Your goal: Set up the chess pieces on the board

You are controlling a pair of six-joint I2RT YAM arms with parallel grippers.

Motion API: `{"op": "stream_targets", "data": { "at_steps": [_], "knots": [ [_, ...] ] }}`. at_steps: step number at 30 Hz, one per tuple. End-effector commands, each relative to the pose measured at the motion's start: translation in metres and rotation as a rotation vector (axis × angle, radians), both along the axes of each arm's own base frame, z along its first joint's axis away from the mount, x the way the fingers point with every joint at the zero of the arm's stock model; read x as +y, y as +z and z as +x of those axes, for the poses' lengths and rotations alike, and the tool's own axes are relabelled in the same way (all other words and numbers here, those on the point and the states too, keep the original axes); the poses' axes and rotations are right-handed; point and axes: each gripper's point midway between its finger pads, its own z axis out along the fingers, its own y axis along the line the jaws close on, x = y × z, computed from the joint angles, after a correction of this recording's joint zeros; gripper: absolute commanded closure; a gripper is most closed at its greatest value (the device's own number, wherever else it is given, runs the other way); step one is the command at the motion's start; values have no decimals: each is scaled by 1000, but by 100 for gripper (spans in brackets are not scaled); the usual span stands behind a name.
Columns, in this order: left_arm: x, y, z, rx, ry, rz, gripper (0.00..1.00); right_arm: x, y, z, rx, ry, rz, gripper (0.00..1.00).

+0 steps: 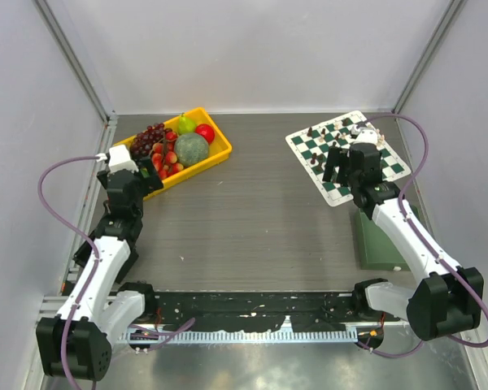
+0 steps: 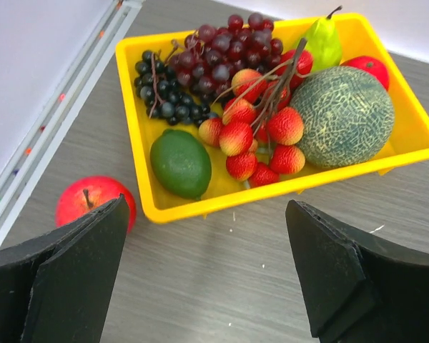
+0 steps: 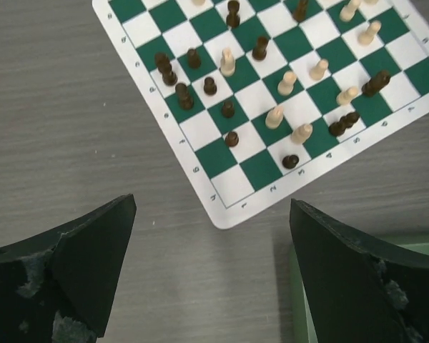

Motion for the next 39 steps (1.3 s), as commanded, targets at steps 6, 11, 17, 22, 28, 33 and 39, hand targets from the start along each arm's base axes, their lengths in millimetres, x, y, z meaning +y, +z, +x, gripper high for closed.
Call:
{"op": "stream_targets", "data": {
  "at_steps": [6,11,17,22,28,33,39],
  "knots": [
    [15,22,-25,-21,90,-20,1,19,-5,-25,63,70,108,5],
    [15,21,-37,13,79,-8,1,39,-24,-33,161,196,130,4],
    [1,21,-39,45,1,-31,1,36,-38,-34,245,171,116,0],
    [-24,12,-42,161,-115,-100,1,22,-48,-39,308,120,54,10],
    [-25,-2,-49,246,-104,-129,1,26,-68,-39,360,125,66,24],
    [-22,-1,-55,208,-93,-122,1,25,-89,-30,423,88,64,40],
    [-22,6,-58,147,-112,-107,1,21,-113,-13,463,57,33,47]
  ]
}}
